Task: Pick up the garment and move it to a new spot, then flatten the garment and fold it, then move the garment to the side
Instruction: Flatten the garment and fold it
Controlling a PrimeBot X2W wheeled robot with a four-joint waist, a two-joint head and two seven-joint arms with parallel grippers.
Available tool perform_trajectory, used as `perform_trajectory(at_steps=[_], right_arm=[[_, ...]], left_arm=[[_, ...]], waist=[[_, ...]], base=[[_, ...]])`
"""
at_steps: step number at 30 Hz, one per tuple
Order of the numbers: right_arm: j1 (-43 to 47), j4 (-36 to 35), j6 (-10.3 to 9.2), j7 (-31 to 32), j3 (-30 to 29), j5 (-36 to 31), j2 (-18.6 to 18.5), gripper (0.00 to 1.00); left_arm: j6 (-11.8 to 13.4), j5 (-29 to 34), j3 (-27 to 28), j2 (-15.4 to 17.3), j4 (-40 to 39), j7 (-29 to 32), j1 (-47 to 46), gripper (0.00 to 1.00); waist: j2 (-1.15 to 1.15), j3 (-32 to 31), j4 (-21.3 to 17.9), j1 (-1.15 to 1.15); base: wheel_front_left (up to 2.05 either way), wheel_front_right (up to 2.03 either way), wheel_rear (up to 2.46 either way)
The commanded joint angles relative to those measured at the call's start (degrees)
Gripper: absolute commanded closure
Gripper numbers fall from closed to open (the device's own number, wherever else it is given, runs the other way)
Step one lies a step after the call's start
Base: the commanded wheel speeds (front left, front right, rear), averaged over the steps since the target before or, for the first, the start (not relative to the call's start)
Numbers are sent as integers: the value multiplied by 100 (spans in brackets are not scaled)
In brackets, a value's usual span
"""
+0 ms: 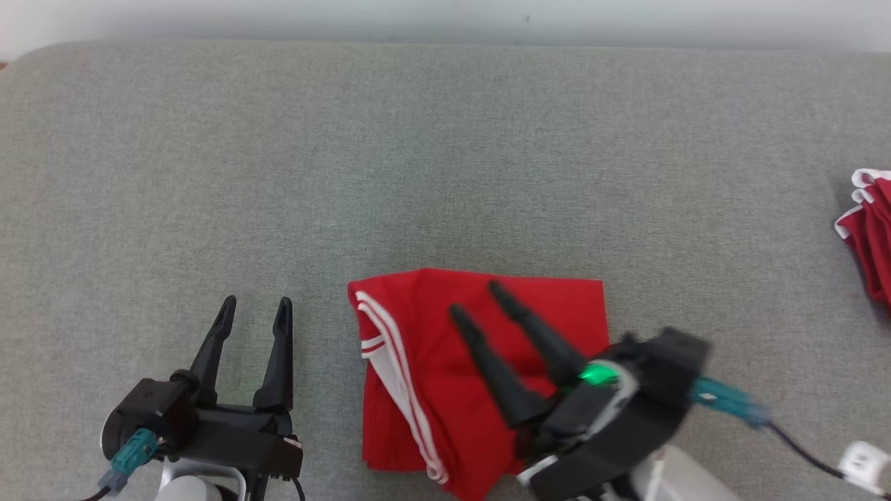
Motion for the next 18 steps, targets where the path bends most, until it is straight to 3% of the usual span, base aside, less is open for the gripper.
perform_trajectory(at_steps=[1,7,12,16,18], right_arm=[[99,-98,-1,-50,-124,-27,-64,0],[512,-564,-1,-183,-1269,-260,-218,0],[977,-720,-1,-260,-2586,-717,-94,0],[1364,-725,-1,-233,-3632,-1636,-53,0],[1518,-699,-1,-213,-3880,-2078,-70,0]], left_arm=[[19,38,17,43,-9,-27,47,0],[51,67,44,137,-43,-14,32,0],[98,66,92,200,-136,-16,92,0],[168,101,156,267,-306,-19,205,0],[207,122,184,290,-381,-21,281,0]], waist=[[0,-27,-36,0],[0,-71,-109,0],[0,-135,-155,0],[0,-226,-204,0],[0,-270,-224,0]], base=[[0,0,0],[0,0,0],[0,0,0],[0,0,0],[0,0,0]])
